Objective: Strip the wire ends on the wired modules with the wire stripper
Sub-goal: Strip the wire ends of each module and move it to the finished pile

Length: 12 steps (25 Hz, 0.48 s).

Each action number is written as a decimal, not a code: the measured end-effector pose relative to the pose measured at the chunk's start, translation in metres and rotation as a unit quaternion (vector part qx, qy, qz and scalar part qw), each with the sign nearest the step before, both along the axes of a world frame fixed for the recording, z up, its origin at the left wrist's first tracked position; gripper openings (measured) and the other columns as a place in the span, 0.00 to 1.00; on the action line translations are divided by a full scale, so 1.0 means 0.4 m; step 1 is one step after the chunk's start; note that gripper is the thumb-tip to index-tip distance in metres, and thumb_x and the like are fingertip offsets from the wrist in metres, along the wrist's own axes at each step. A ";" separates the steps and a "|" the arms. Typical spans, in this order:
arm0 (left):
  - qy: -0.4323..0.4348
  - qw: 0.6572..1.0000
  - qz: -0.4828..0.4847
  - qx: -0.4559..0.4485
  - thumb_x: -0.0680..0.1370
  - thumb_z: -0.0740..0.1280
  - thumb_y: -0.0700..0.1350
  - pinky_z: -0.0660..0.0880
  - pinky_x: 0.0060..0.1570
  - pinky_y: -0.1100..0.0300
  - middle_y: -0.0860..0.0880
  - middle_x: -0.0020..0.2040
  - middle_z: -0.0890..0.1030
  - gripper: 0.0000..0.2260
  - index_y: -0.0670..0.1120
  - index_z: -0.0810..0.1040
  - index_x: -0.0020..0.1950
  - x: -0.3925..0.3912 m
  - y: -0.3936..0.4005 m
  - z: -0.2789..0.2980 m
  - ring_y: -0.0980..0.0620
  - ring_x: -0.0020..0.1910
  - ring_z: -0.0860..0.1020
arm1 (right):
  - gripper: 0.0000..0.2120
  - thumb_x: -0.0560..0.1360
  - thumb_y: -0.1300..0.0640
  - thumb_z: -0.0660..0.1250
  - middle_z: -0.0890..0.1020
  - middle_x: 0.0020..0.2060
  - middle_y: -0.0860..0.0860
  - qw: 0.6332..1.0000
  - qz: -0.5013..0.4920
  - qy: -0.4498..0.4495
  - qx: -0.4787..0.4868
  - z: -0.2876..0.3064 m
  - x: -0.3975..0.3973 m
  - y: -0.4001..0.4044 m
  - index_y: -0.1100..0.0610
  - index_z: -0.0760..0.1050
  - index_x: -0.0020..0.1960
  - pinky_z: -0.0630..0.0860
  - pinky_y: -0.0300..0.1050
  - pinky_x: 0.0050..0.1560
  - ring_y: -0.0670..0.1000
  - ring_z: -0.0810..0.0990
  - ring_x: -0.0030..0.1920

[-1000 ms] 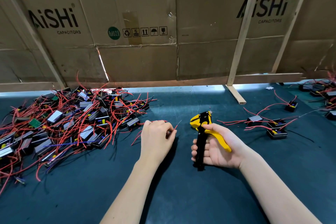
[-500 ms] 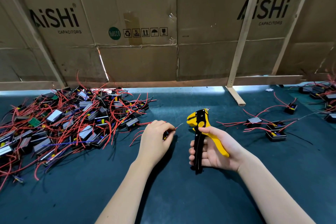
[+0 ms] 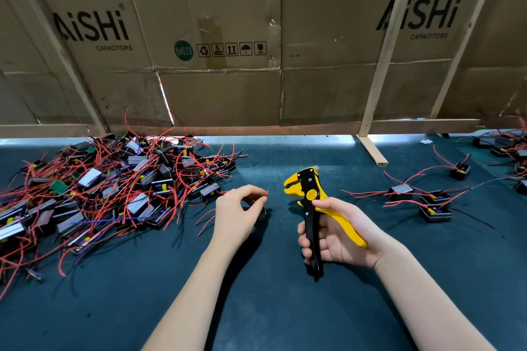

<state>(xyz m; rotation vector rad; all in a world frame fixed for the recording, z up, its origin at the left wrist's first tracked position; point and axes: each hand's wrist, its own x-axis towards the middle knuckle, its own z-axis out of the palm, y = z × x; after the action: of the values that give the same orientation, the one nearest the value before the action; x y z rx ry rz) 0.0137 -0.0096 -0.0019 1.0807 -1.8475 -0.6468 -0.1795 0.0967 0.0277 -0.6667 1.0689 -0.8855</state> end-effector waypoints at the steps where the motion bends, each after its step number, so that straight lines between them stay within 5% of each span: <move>1: 0.019 1.000 -0.001 0.015 0.74 0.73 0.39 0.71 0.39 0.69 0.58 0.36 0.83 0.05 0.49 0.85 0.42 0.003 0.000 0.002 0.58 0.38 0.79 | 0.24 0.69 0.44 0.66 0.78 0.40 0.63 1.000 0.004 0.003 0.001 0.000 -0.001 0.000 0.67 0.76 0.48 0.79 0.52 0.43 0.62 0.80 0.39; 5: 0.055 0.997 -0.020 0.053 0.74 0.72 0.40 0.76 0.36 0.61 0.54 0.36 0.83 0.06 0.50 0.84 0.41 0.008 0.000 0.007 0.54 0.34 0.80 | 0.23 0.69 0.45 0.65 0.78 0.40 0.63 1.000 0.014 -0.002 -0.001 0.001 -0.002 0.000 0.67 0.76 0.48 0.79 0.52 0.43 0.62 0.79 0.39; 12: 0.008 0.998 -0.055 0.032 0.74 0.73 0.42 0.77 0.48 0.51 0.59 0.37 0.83 0.06 0.54 0.84 0.41 -0.001 0.004 0.001 0.54 0.41 0.81 | 0.22 0.70 0.45 0.63 0.78 0.39 0.62 0.996 0.077 0.023 -0.025 0.007 0.001 0.007 0.65 0.76 0.47 0.79 0.51 0.43 0.61 0.79 0.38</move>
<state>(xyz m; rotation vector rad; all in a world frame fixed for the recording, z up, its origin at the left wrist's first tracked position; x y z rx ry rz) 0.0133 -0.0081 -0.0016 1.0166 -1.8929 -0.7809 -0.1789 0.0995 0.0306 -0.8030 1.0251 -0.7691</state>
